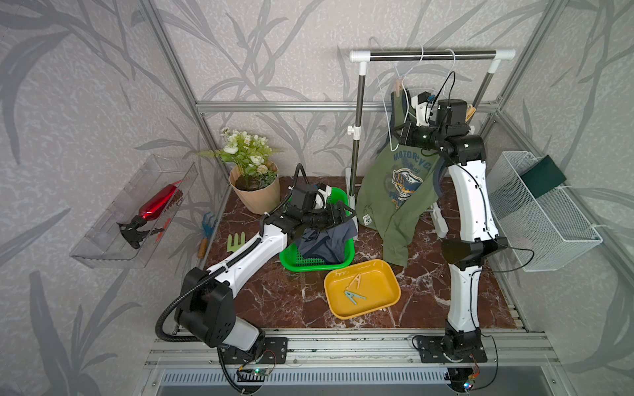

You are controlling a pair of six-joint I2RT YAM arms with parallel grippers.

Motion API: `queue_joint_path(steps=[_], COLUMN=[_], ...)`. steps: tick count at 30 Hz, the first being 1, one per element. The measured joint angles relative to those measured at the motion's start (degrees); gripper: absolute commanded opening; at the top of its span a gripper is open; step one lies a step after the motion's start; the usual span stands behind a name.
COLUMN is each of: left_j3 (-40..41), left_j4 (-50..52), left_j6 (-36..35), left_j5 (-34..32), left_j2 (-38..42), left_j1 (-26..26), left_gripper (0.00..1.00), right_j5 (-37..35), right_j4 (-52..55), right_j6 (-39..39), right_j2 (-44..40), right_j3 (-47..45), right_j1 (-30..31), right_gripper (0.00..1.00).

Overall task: Remove the clothespins securing tank tops to the hanger
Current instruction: Place the hanger on the clothesline.

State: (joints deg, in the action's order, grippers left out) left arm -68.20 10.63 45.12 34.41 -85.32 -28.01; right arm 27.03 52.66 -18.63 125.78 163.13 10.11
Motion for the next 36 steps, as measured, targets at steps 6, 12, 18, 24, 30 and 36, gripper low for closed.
queue_joint_path(steps=[6, 12, 18, 24, 30, 36], left_j3=[-0.02, 0.0, 0.09, 0.35, 0.87, 1.51], left_j4=[-1.31, -2.27, -3.28, -4.33, -4.76, -5.2], left_j6=[1.16, 1.68, 2.51, 3.1, 3.39, 3.45], left_j5=[0.26, 0.26, 0.24, 0.2, 0.17, -0.04], left_j2=[-1.16, -1.53, -1.53, -1.51, -1.46, -1.2], left_j1=[-0.11, -0.61, -1.16, -1.68, -1.97, -2.14], left_gripper=[0.85, 0.85, 0.85, 0.85, 0.85, 0.85], right_j5=[1.68, 2.25, 2.19, 1.46, -1.38, -6.16], right_j4=[3.06, 4.7, 4.68, 8.5, 8.46, 1.49], right_j6=[0.76, 2.64, 5.09, 7.78, 10.82, 12.85], right_j2=[0.0, 0.02, -0.83, -2.1, -11.67, -35.26], right_j3=[-0.02, -0.13, -2.99, -7.89, -19.39, -42.16], right_j1=[0.02, 0.46, 1.01, 2.21, 2.91, 3.26], right_gripper=[0.0, 0.0, 0.33, 0.62, 0.67, 0.7])
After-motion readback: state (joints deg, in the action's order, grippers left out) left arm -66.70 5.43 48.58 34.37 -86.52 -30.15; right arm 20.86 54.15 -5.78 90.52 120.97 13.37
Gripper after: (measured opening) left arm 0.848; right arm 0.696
